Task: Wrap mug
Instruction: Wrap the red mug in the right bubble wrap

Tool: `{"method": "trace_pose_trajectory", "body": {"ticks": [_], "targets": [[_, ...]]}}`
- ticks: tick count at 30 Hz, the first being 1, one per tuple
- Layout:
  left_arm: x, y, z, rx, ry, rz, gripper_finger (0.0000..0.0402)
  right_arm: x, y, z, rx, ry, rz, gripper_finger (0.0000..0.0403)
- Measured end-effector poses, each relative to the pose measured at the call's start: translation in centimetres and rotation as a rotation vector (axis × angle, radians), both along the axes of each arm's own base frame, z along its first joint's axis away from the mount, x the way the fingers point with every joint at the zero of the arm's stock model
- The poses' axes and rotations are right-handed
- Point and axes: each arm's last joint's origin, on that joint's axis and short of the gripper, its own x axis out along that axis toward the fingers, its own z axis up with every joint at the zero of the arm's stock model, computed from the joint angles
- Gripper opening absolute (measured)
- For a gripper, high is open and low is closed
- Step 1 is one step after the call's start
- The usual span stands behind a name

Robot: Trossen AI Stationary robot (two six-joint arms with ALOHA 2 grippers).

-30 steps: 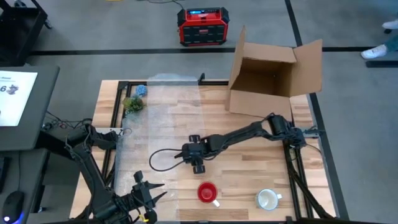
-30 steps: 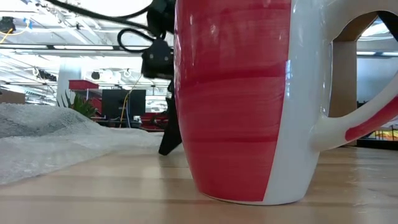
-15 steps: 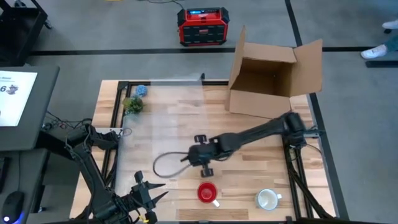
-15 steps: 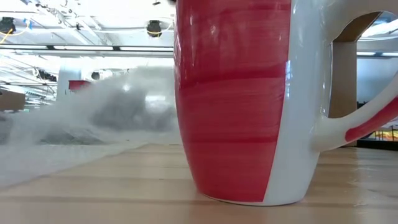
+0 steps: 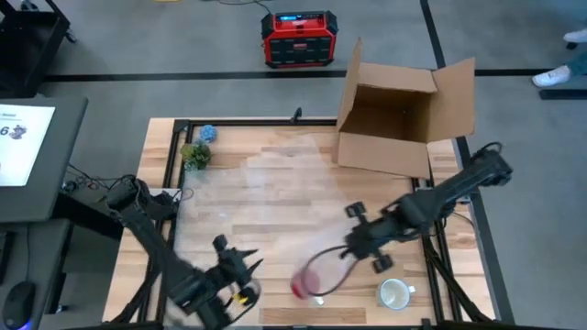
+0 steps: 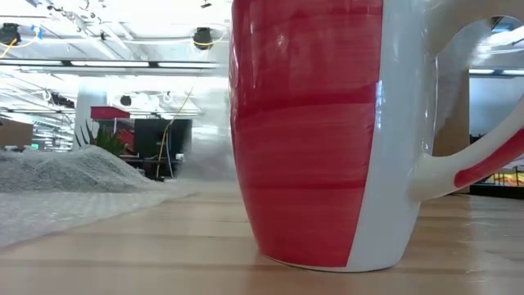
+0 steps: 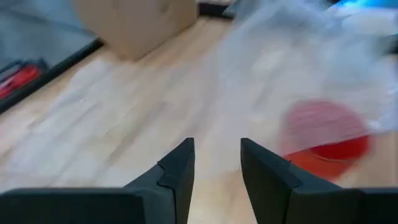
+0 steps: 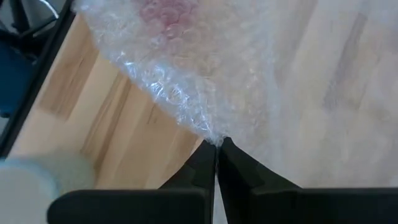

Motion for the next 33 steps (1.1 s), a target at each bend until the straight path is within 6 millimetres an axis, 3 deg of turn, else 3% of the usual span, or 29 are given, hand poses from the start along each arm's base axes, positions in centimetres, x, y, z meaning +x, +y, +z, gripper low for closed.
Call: {"method": "trace_pose_trajectory", "body": {"ticks": [5, 10, 15, 18, 23, 33], "targets": [[4.1, 5.1, -0.3, 0.024, 0.170, 0.098, 0.0060, -3.8, -1.1, -0.6, 0.038, 0.001, -0.047, 0.0000], [7.9, 12.7, -2.0, 0.023, 0.376, 0.178, 0.0006, -5.4, -2.1, -1.4, 0.018, 0.011, -0.058, 0.0000], [8.9, 19.9, -6.8, -0.049, 0.540, 0.201, 0.0002, -6.1, -2.8, -2.0, -0.029, 0.098, -0.089, 0.0000], [8.4, 22.5, -10.2, -0.144, 0.538, 0.181, 0.0001, -6.0, -3.1, -2.8, -0.047, 0.127, -0.106, 0.0000], [6.3, 23.5, -14.0, -0.258, 0.541, 0.215, 0.0000, -6.3, -3.8, -5.2, -0.085, 0.190, -0.130, 0.0000], [1.5, 18.5, -13.8, -0.245, 0.770, 0.321, 0.0000, -5.1, -4.2, -7.9, -0.055, 0.124, -0.140, 0.0000]]}}
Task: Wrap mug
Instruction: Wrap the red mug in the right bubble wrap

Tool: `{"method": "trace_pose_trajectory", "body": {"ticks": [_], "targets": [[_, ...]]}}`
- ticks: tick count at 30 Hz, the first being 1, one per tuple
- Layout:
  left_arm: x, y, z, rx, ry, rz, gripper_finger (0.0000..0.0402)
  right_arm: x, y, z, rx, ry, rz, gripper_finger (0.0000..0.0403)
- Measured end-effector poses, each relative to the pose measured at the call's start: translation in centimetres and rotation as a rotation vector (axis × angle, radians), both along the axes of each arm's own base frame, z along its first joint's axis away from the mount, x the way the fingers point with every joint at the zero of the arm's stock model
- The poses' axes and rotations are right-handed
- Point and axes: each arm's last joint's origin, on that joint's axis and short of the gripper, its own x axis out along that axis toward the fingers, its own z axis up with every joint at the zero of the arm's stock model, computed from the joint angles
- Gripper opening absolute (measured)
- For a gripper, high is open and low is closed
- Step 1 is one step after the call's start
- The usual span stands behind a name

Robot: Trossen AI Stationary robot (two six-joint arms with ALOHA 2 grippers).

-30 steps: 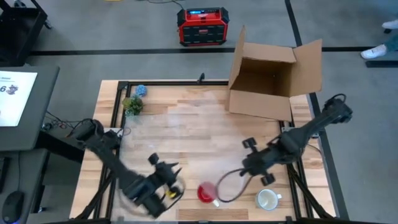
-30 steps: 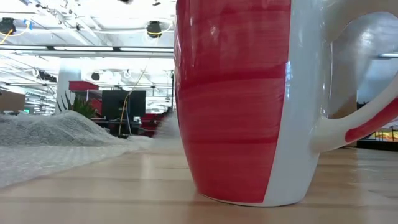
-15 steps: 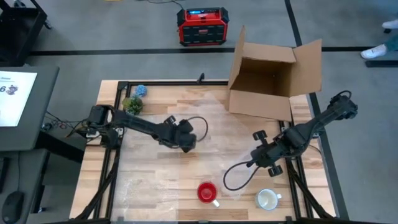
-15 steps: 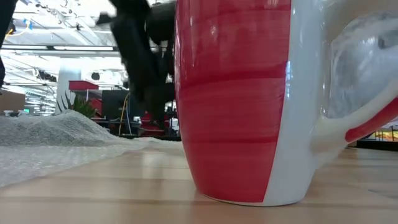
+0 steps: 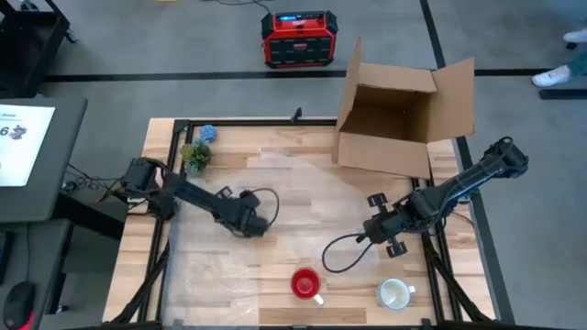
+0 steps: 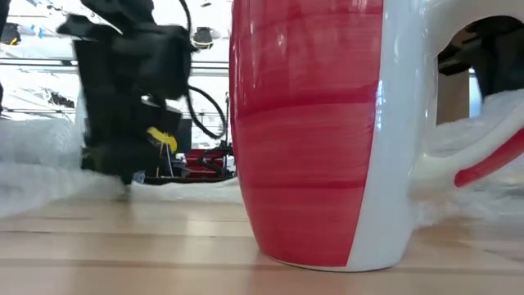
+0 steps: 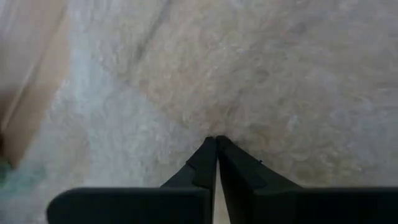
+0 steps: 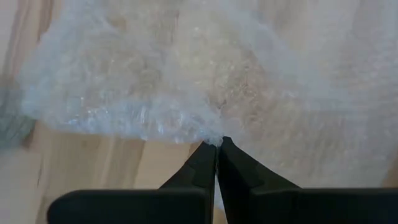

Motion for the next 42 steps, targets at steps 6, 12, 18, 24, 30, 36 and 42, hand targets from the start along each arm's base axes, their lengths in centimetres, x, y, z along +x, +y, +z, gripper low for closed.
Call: {"method": "trace_pose_trajectory", "body": {"ticks": [6, 12, 18, 24, 30, 36, 42], "targets": [[-0.9, -1.3, 1.8, 0.012, -0.082, 0.005, 0.0000, 0.7, -0.1, -1.5, -0.053, 0.080, -0.049, 0.0029], [-1.0, -1.6, 6.2, -0.025, -0.256, -0.022, 0.0000, 0.1, -0.4, -1.6, -0.074, 0.203, -0.124, 0.0102], [-1.0, -2.8, 11.5, -0.074, -0.457, -0.131, 0.0000, 1.1, 0.6, 2.1, -0.007, 0.126, -0.117, 0.0144], [-0.6, -6.6, 13.5, -0.144, -0.653, -0.339, 0.0000, 2.0, 2.7, 5.4, 0.074, -0.041, -0.002, 0.0153], [-0.2, -9.8, 12.6, -0.133, -0.737, -0.401, 0.0000, 0.7, 3.1, 6.1, 0.012, 0.026, 0.014, 0.0156], [0.3, -11.1, 10.6, -0.114, -0.706, -0.382, 0.0000, 2.8, 5.9, 7.0, 0.179, -0.213, 0.155, 0.0179], [1.3, -11.7, 8.6, -0.108, -0.682, -0.357, 0.0000, 6.5, 11.3, 5.6, 0.224, -0.507, 0.454, 0.0215]]}}
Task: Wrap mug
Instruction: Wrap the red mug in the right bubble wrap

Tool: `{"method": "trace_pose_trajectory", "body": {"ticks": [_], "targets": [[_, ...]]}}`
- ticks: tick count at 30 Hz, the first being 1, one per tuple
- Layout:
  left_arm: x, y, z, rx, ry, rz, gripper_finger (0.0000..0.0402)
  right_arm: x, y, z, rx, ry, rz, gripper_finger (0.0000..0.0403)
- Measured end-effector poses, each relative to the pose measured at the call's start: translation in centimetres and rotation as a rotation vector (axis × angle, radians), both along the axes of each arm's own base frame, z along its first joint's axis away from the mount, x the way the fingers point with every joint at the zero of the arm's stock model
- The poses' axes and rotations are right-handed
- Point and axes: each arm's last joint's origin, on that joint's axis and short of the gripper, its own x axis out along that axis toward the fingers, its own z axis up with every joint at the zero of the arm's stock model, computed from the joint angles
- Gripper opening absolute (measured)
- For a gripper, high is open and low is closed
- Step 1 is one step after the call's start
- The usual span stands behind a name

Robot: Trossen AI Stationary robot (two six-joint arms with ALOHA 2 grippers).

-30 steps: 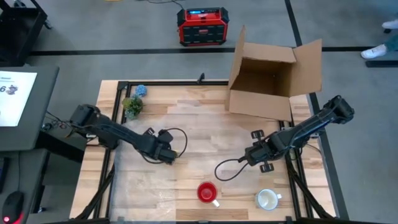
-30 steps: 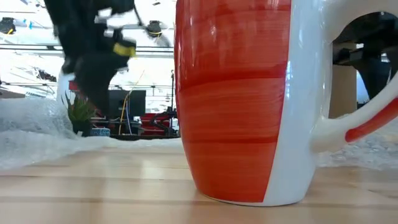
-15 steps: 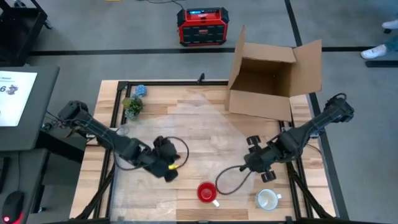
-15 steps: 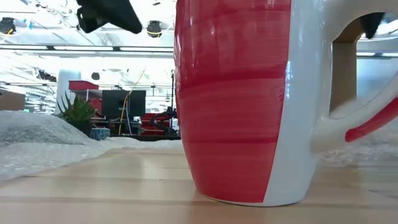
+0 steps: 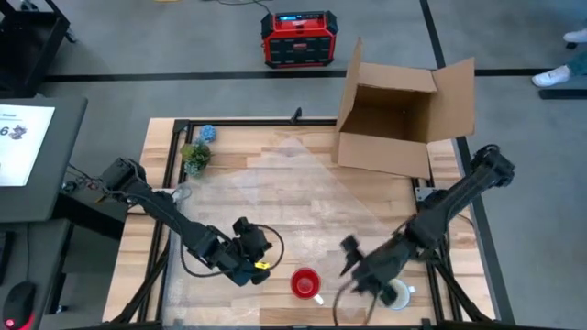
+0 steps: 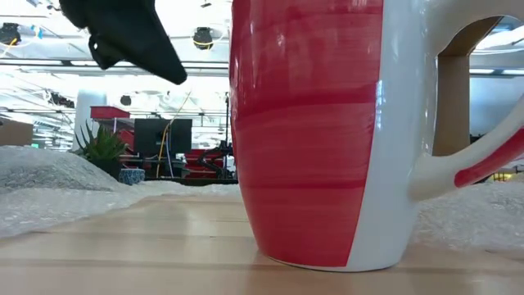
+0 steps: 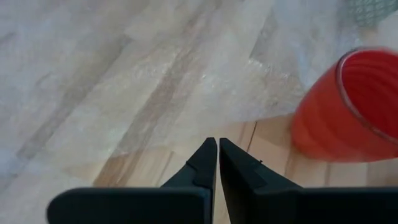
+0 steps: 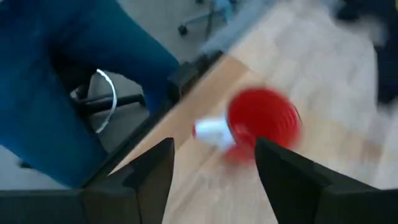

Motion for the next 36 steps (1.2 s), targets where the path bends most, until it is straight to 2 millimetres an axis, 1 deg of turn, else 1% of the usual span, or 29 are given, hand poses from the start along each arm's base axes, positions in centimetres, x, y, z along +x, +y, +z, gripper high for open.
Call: {"method": "trace_pose_trajectory", "body": {"ticks": [3, 5, 8, 10, 13, 16, 18, 21, 24, 25, 26, 28, 29, 32, 34, 36], "targets": [[0.2, -0.2, -0.6, -0.009, 0.009, 0.011, 0.0000, 1.5, 1.5, -2.6, -0.122, -0.009, 0.084, 0.0228], [0.1, -0.3, -0.6, -0.014, 0.009, 0.011, 0.0000, 2.8, 2.0, -3.9, -0.209, 0.001, 0.090, 0.0231], [0.1, -0.3, -0.5, -0.015, -0.001, 0.018, 0.0000, 5.0, 2.6, -5.1, -0.323, -0.008, 0.076, 0.0231], [0.1, -0.3, -0.5, -0.010, -0.003, 0.018, 0.0000, 6.2, 3.0, -5.7, -0.379, 0.009, 0.096, 0.0227], [0.1, -0.3, -0.5, -0.011, -0.006, 0.020, 0.0000, 7.5, 3.2, -6.7, -0.468, 0.093, 0.133, 0.0217], [0.2, -0.3, -0.4, -0.007, -0.010, 0.016, 0.0000, 8.4, 3.2, -7.9, -0.538, 0.189, 0.155, 0.0198], [0.3, -0.4, -0.4, 0.000, -0.026, 0.014, 0.0000, 9.0, 3.1, -8.6, -0.558, 0.224, 0.152, 0.0175], [0.4, -0.3, -0.3, 0.020, -0.044, 0.019, 0.0000, 9.5, 3.2, -9.2, -0.569, 0.241, 0.145, 0.0112], [0.5, -0.1, -0.2, 0.043, -0.063, 0.039, 0.0000, 9.7, 3.4, -8.5, -0.554, 0.240, 0.135, 0.0028], [0.6, 0.0, -0.2, 0.049, -0.068, 0.049, 0.0000, 9.6, 3.4, -7.9, -0.555, 0.240, 0.128, 0.0016], [0.7, 0.2, -0.2, 0.053, -0.070, 0.059, 0.0000, 9.7, 3.2, -7.1, -0.541, 0.233, 0.109, 0.0015], [1.0, 0.8, -0.1, 0.057, -0.072, 0.081, 0.0000, 9.3, 2.7, -4.6, -0.515, 0.215, 0.065, 0.0013], [1.2, 1.1, -0.1, 0.059, -0.072, 0.093, 0.0000, 8.8, 2.1, -3.4, -0.516, 0.220, 0.036, 0.0010], [1.9, 2.3, -0.3, 0.072, -0.079, 0.123, 0.0000, 7.2, -0.9, -0.2, -0.484, 0.290, -0.064, 0.0006], [2.4, 3.1, -0.8, 0.067, -0.104, 0.136, 0.0000, 6.3, -3.3, 1.3, -0.457, 0.364, -0.177, 0.0006], [2.8, 4.0, -1.5, 0.047, -0.132, 0.134, 0.0000, 5.5, -5.4, 2.3, -0.448, 0.429, -0.279, 0.0006]]}}
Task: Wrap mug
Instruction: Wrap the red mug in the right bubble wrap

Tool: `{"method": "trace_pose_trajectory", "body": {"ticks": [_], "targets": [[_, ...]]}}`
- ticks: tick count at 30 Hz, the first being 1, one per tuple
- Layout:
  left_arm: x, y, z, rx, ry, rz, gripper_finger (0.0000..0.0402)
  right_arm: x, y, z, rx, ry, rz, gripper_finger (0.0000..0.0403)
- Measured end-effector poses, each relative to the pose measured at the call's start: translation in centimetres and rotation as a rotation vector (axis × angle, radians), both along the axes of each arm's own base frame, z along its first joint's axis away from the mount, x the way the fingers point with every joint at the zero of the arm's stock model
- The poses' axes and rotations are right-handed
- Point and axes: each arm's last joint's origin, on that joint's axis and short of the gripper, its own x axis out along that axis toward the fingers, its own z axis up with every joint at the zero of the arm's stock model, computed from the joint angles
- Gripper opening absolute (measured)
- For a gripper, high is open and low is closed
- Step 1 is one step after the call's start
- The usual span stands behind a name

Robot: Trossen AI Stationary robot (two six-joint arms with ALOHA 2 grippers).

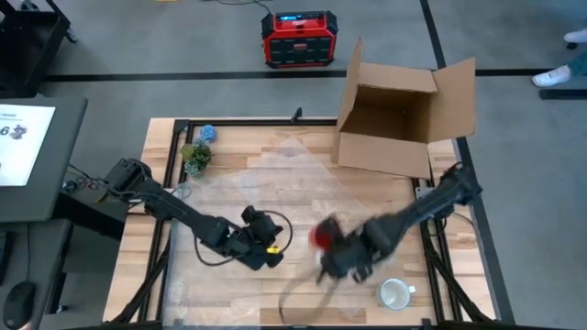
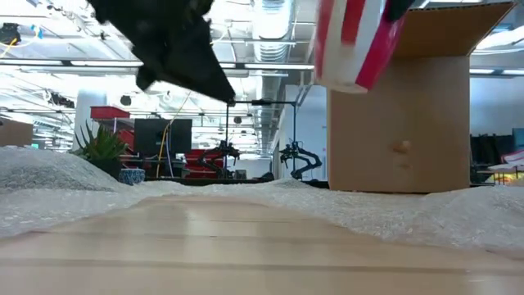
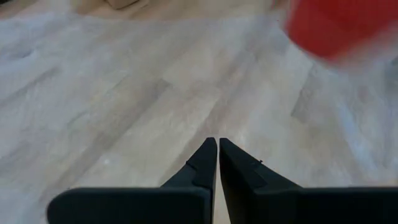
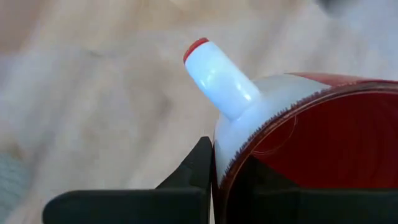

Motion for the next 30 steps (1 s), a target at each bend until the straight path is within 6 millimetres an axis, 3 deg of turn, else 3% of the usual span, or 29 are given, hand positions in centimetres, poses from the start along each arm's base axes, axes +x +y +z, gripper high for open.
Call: {"method": "trace_pose_trajectory", "body": {"ticks": [4, 9, 14, 19, 22, 26, 30], "targets": [[-0.3, 1.9, -2.3, -0.024, 0.002, 0.025, 0.0000, -1.5, -2.5, -0.1, 0.033, 0.024, -0.103, 0.0006], [-2.4, 4.3, -6.1, -0.071, 0.101, 0.110, 0.0000, -2.6, -3.3, -3.7, 0.084, 0.075, -0.143, 0.0005], [-5.4, 5.6, -9.4, -0.125, 0.157, 0.207, 0.0000, -1.9, -3.2, -7.2, 0.111, 0.080, -0.145, 0.0004], [-7.5, 5.8, -11.2, -0.177, 0.076, 0.250, 0.0000, -0.8, -3.0, -8.9, 0.110, 0.092, -0.153, 0.0004], [-8.5, 4.9, -11.2, -0.217, 0.093, 0.253, 0.0000, -0.4, -3.3, -9.6, 0.100, 0.106, -0.168, 0.0006], [-8.5, 2.6, -9.1, -0.235, 0.090, 0.210, 0.0000, -0.1, -3.9, -10.0, 0.088, 0.118, -0.178, 0.0006], [-5.8, 1.9, -5.6, -0.185, 0.001, 0.162, 0.0000, 0.4, -4.5, -9.7, 0.098, 0.080, -0.176, 0.0007]]}}
